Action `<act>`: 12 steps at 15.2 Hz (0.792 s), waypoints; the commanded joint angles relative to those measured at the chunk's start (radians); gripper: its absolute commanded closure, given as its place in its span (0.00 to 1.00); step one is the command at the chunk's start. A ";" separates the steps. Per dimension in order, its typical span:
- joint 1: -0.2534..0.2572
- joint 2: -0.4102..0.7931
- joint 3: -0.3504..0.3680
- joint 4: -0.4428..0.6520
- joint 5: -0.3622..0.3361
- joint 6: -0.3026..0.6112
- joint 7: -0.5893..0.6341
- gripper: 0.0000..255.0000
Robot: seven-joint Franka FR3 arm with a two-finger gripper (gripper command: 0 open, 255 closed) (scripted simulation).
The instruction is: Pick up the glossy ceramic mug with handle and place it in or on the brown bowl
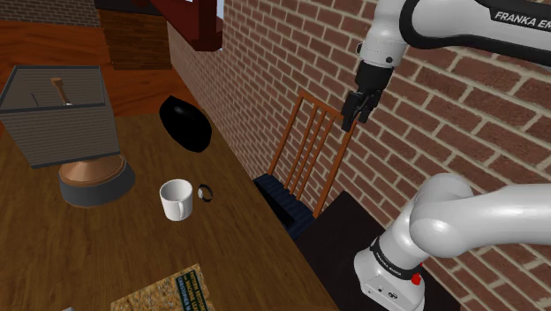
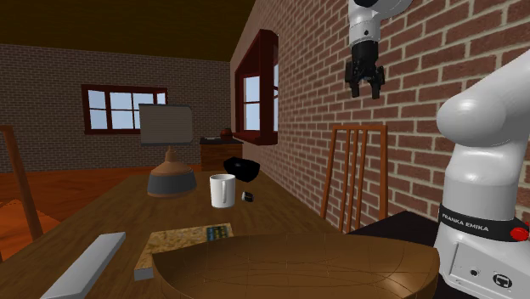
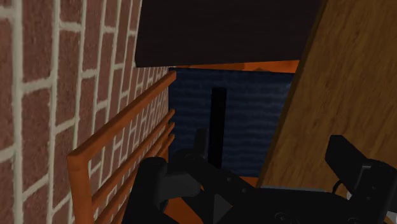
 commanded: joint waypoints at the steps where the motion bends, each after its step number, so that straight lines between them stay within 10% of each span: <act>1: 0.000 0.000 0.000 0.000 0.000 0.000 0.000 0.00; 12: 0.066 0.276 0.136 -0.014 0.112 0.304 0.150 0.00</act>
